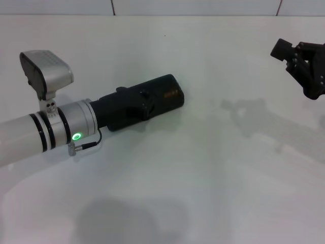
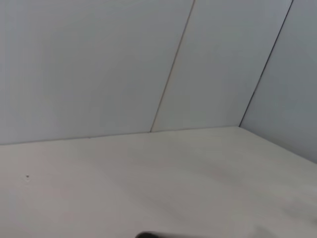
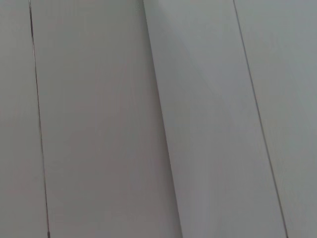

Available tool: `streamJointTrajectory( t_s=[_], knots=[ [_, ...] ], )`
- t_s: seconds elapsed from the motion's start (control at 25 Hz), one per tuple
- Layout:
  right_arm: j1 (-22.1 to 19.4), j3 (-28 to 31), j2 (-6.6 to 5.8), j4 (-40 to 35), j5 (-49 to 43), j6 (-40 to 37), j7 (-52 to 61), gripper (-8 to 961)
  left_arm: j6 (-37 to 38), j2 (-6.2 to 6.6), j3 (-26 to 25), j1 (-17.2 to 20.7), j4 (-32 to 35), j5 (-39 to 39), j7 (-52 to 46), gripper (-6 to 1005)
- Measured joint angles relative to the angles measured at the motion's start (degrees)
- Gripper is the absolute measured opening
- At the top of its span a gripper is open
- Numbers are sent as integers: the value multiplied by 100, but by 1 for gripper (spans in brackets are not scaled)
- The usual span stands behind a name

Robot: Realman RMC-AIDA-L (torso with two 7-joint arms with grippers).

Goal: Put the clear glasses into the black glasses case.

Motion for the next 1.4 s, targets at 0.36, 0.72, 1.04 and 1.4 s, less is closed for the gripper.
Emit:
streamJointTrajectory(
  t_s=[0.36, 0.72, 1.04, 1.4],
  knots=[
    [65, -2, -3, 0, 6, 19, -1, 87, 1299, 22, -16, 271, 661, -171, 156, 109],
    [94, 11, -28, -30, -37, 83, 23, 110, 3151, 46, 167, 981, 1815, -906, 586, 123],
    [309, -224, -18, -175, -576, 355, 53, 130, 3034, 44, 199, 1721, 2376, -504, 333, 239],
    [350, -721, -5, -471, -631, 558, 125, 360, 3323, 42, 300, 1844, 2424, -484, 374, 535]
  ],
)
